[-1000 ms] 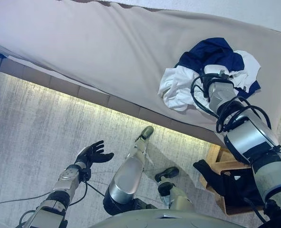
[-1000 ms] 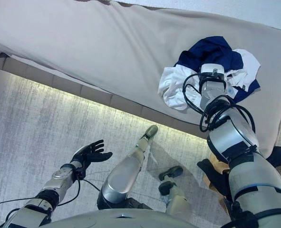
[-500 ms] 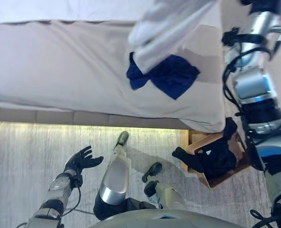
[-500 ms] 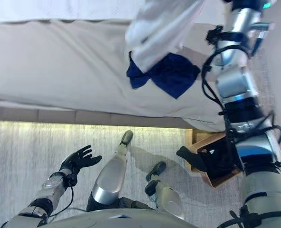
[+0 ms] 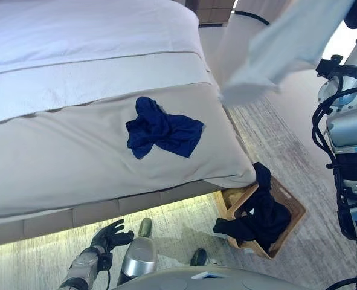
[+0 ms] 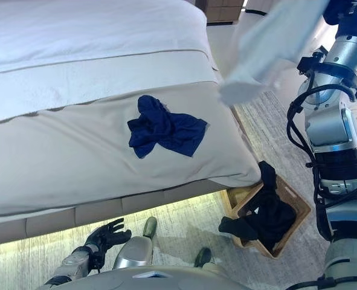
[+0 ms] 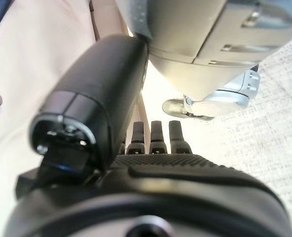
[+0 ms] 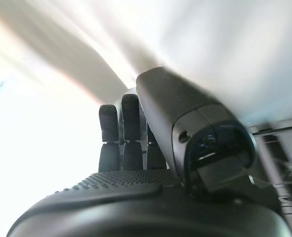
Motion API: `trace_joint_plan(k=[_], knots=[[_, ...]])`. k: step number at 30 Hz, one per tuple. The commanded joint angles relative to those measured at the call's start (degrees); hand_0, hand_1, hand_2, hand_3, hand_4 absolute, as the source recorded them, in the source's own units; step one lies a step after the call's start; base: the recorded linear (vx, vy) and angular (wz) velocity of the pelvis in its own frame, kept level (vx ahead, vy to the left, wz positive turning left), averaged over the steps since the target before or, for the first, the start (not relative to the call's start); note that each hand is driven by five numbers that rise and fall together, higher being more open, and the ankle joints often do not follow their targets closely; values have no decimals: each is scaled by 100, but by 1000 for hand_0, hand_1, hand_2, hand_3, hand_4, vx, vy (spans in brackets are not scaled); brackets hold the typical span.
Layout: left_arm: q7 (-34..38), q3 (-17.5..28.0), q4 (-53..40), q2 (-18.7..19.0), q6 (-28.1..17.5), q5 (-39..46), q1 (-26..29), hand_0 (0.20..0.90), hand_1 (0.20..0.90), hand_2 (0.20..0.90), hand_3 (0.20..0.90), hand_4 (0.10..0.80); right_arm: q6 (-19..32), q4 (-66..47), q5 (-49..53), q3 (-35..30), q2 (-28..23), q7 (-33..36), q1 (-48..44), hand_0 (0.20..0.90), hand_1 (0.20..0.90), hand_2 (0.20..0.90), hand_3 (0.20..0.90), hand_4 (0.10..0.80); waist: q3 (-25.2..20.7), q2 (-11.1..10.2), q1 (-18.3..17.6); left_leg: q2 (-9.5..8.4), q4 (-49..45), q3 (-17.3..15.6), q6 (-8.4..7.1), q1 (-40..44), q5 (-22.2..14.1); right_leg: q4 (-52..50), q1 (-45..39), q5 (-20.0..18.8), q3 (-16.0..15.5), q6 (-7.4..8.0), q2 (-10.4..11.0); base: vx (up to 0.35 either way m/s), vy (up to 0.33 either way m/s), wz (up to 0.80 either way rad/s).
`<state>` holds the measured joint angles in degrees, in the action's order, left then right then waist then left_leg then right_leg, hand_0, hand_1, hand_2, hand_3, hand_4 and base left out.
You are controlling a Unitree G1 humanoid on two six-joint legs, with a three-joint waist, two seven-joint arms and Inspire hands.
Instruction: Pick up the clothes from the bed and place them into the basket
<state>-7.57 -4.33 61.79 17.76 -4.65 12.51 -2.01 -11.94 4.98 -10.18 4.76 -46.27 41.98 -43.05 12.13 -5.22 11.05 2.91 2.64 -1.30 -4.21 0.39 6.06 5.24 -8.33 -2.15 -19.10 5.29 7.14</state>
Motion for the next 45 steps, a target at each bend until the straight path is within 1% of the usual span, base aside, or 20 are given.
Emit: trace_joint_plan(k=[1, 5, 9, 11, 12, 15, 16, 18, 20, 21, 22, 27, 30, 33, 34, 35, 40, 43, 44, 45], knots=[[-63, -440, 389, 67, 131, -392, -11, 900, 900, 900, 900, 800, 57, 128, -11, -425, -765, 215, -121, 300, 300, 300, 200, 100, -668, 96, -113, 8, 123, -299, 123, 271, -627, -462, 18, 602, -104, -110, -157, 14, -86, -10], [-156, -449, 403, 138, 248, -456, 27, 900, 900, 900, 900, 800, -248, 414, 41, -452, -846, -301, 88, 300, 300, 300, 200, 100, -664, 181, -255, 64, 98, -374, 81, 319, -628, -573, 60, 655, -16, -154, -185, 14, -110, -18], [-197, -684, 273, 208, 275, -334, 185, 900, 900, 900, 900, 800, -506, 1155, 171, -339, -835, -1006, 432, 300, 300, 300, 200, 100, -466, 335, -443, 168, -3, -390, 19, 155, -560, -995, 342, 836, 52, -262, -200, -128, -140, -19], [-150, -966, 151, 264, 229, -82, 592, 900, 900, 900, 900, 800, -517, 1978, 229, -122, -838, -1184, 275, 300, 300, 300, 200, 100, -41, 486, -558, 246, -188, -299, -17, -236, -469, -1592, 896, 1021, 97, -381, -163, -378, -142, -26], [-146, -974, 148, 263, 224, -75, 610, 900, 900, 900, 900, 800, -558, 2005, 262, -109, -840, -1201, 259, 300, 300, 300, 200, 100, -32, 493, -565, 248, -197, -294, -18, -261, -464, -1615, 926, 1027, 97, -386, -162, -329, -138, -19], [-44, -1293, -140, 207, 33, 280, 1155, 900, 900, 900, 900, 800, -574, 2680, 271, 172, -720, -1111, 79, 300, 300, 300, 200, 100, 664, 738, -757, 266, -466, -213, -75, -703, -376, -2380, 1590, 1280, 229, -525, -86, -337, -125, -9], [-54, -1310, -168, 197, 1, 301, 1182, 900, 900, 900, 900, 800, -631, 2714, 268, 188, -709, -1164, 70, 300, 300, 300, 200, 100, 699, 758, -771, 265, -484, -209, -83, -733, -368, -2411, 1624, 1294, 237, -535, -86, -199, -28, -17], [-15, -1428, -409, 47, -191, 558, 1236, 900, 900, 900, 900, 800, -491, 3018, 153, 369, -645, -1180, 30, 300, 300, 300, 200, 100, 1002, 996, -898, 278, -631, -261, -136, -928, -290, -2666, 1914, 1350, 366, -606, -76, -137, 10, -21], [15, -1480, -584, -7, -281, 636, 1254, 900, 900, 900, 900, 800, -530, 3283, 83, 506, -560, -1216, -42, 300, 300, 300, 200, 100, 1178, 1108, -934, 293, -740, -293, -150, -1114, -250, -2772, 2102, 1347, 436, -631, -71, -128, -31, -25], [25, -1525, -742, 7, -347, 702, 1279, 900, 900, 900, 900, 800, -588, 3555, 89, 697, -509, -1247, -177, 625, 625, 625, 579, 479, 1310, 1188, -949, 318, -777, -330, -151, -1280, -211, -2821, 2318, 1331, 473, -645, -93, -146, -55, -24], [18, -1545, -806, 20, -389, 733, 1299, 900, 900, 900, 900, 800, -695, 3701, 75, 791, -478, -1333, -270, 900, 900, 900, 900, 800, 1367, 1223, -956, 329, -796, -356, -147, -1381, -199, -2865, 2454, 1332, 498, -651, -102, -188, -70, -22], [13, -1685, -1191, 113, -617, 963, 1313, 900, 900, 900, 900, 800, -910, 4559, 15, 1440, -346, -1364, -920, 900, 900, 900, 900, 800, 1667, 1497, -892, 297, -880, -403, -83, -1950, -127, -3161, 3248, 1353, 563, -709, -178, -138, -29, -20], [-35, -1731, -1226, 177, -652, 1019, 1289, 900, 900, 900, 900, 800, -897, 4870, 29, 1553, -290, -1150, -1241, 900, 900, 900, 900, 800, 1761, 1602, -848, 181, -903, -372, -89, -2115, -198, -3416, 3512, 1556, 626, -672, -142, 10, -18, -6], [-47, -1741, -1202, 212, -589, 1032, 1237, 900, 900, 900, 900, 800, -828, 4906, 170, 1595, -267, -847, -1400, 900, 900, 900, 900, 800, 1765, 1691, -800, 140, -817, -356, -90, -2303, -123, -3453, 3733, 1557, 629, -667, -164, -25, 16, -2], [-38, -1738, -1193, 218, -551, 1042, 1218, 900, 900, 900, 900, 800, -744, 4821, 254, 1563, -268, -666, -1402, 900, 900, 900, 900, 800, 1766, 1754, -770, 184, -784, -378, -60, -2427, 12, -3379, 3831, 1382, 573, -714, -211, -58, 68, -3], [-45, -1720, -1165, 220, -535, 1042, 1186, 900, 900, 900, 900, 800, -654, 4701, 382, 1527, -276, -495, -1382, 900, 900, 900, 900, 800, 1766, 1763, -774, 176, -751, -382, -64, -2437, 25, -3348, 3841, 1368, 578, -709, -216, -47, 93, -2], [-8, -1611, -950, 162, -563, 1060, 1039, 900, 900, 900, 900, 800, 55, 3556, 755, 824, -258, 431, -1009, 900, 900, 900, 900, 800, 1766, 1684, -870, 159, -646, -418, -38, -2302, -35, -3106, 3713, 1283, 637, -657, -232, 46, 117, 1], [78, -1497, -832, 101, -661, 1126, 991, 900, 900, 900, 900, 800, 572, 2402, 631, 166, -207, 973, -634, 900, 900, 900, 900, 800, 1766, 1551, -967, 130, -604, -433, -5, -2095, -139, -2875, 3507, 1186, 698, -588, -219, 51, 148, 3], [78, -1488, -828, 103, -660, 1126, 986, 900, 900, 900, 900, 800, 546, 2306, 621, 112, -199, 962, -596, 900, 900, 900, 900, 800, 1766, 1540, -968, 128, -603, -434, -3, -2076, -147, -2860, 3486, 1180, 701, -583, -217, 56, 167, 4], [133, -1388, -812, 61, -651, 1213, 1000, 900, 900, 900, 900, 800, 696, 1676, 428, -150, -139, 1050, -449, 900, 900, 900, 900, 800, 1765, 1458, -1028, 109, -606, -445, 11, -1953, -207, -2762, 3338, 1137, 722, -551, -201, 51, 172, 5]])
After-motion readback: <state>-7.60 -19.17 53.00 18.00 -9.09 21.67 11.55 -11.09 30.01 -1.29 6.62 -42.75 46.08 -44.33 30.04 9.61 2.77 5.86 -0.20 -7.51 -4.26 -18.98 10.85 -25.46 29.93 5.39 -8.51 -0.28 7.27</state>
